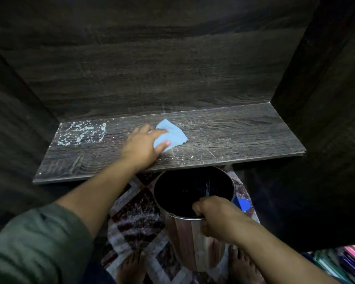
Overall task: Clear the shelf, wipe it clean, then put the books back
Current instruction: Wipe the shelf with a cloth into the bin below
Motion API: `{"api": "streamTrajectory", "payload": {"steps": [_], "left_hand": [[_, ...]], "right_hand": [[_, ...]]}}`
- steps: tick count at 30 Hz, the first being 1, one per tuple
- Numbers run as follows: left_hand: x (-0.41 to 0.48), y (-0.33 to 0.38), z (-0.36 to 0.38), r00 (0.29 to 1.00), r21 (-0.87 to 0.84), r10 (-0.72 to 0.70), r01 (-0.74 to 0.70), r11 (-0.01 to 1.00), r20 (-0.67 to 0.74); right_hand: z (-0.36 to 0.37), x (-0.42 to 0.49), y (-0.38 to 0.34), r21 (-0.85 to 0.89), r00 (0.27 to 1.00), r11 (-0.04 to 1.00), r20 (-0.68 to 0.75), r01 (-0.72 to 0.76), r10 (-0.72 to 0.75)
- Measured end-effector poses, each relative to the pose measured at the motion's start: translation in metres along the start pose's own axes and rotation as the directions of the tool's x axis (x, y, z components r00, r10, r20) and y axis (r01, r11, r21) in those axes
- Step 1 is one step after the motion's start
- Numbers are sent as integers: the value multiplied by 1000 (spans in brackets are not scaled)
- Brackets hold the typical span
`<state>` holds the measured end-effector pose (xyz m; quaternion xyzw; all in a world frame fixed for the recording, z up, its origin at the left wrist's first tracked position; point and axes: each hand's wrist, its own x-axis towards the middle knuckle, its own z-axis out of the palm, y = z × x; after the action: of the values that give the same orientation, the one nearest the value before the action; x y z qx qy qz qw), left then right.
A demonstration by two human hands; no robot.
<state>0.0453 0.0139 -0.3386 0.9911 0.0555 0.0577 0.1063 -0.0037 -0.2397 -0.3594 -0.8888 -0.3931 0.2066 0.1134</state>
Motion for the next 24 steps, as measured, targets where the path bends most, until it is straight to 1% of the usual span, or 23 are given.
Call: {"api": "streamTrajectory", "payload": {"steps": [3, 4, 5, 6, 7, 8, 9, 10, 11, 12, 13, 14, 17, 20, 22, 24], "left_hand": [[-20, 13, -4, 996, -134, 75, -70, 989, 37], [-24, 16, -9, 998, -173, 56, -52, 984, 21], [-26, 17, -13, 1000, -205, 0, -5, 979, -25], [-28, 17, -18, 991, -233, -94, 69, 970, -97], [-30, 15, -24, 961, -253, -216, 168, 953, -175], [-34, 12, -29, 909, -259, -343, 282, 924, -236], [-39, 9, -34, 851, -245, -452, 393, 886, -267], [-45, 5, -36, 804, -216, -534, 490, 845, -263], [-52, 1, -35, 770, -173, -592, 566, 806, -237], [-59, -1, -32, 753, -123, -627, 615, 779, -200], [-67, -3, -26, 750, -76, -638, 635, 768, -174], [-73, -1, -20, 761, -43, -628, 630, 775, -165], [-75, 20, -4, 821, 22, -546, 556, 831, -168], [-70, 53, 8, 878, 41, -461, 469, 882, -132], [-70, 70, 16, 928, 36, -356, 362, 932, -106], [-69, 80, 21, 974, 37, -209, 213, 976, -93]], "right_hand": [[0, 0, -1, -24, 1000, 1000, 8, 1, -1], [1, 1, -1, -27, 1000, 1000, 12, -3, 3], [2, 1, 0, -27, 1000, 1000, 16, -11, 11], [3, 2, 1, -24, 999, 999, 19, -26, 26], [4, 2, 1, -20, 999, 999, 22, -39, 40], [3, 1, 0, -17, 999, 999, 23, -45, 45], [3, 1, 0, -18, 999, 999, 21, -43, 43], [2, 0, 0, -20, 999, 999, 18, -36, 37], [1, -1, 0, -19, 1000, 999, 13, -28, 28], [0, -2, 0, -19, 1000, 1000, 7, -18, 18], [-1, -2, -1, -19, 1000, 1000, 0, -8, 8], [-2, -3, 0, -20, 1000, 1000, -3, -1, 1], [-3, -5, 0, -34, 1000, 999, -7, 13, -13], [-5, -7, 3, -36, 1000, 999, -19, 11, -12], [-6, -8, 4, -42, 1000, 999, -23, 13, -14], [-9, -10, 4, -53, 999, 998, -28, 22, -24]]}}
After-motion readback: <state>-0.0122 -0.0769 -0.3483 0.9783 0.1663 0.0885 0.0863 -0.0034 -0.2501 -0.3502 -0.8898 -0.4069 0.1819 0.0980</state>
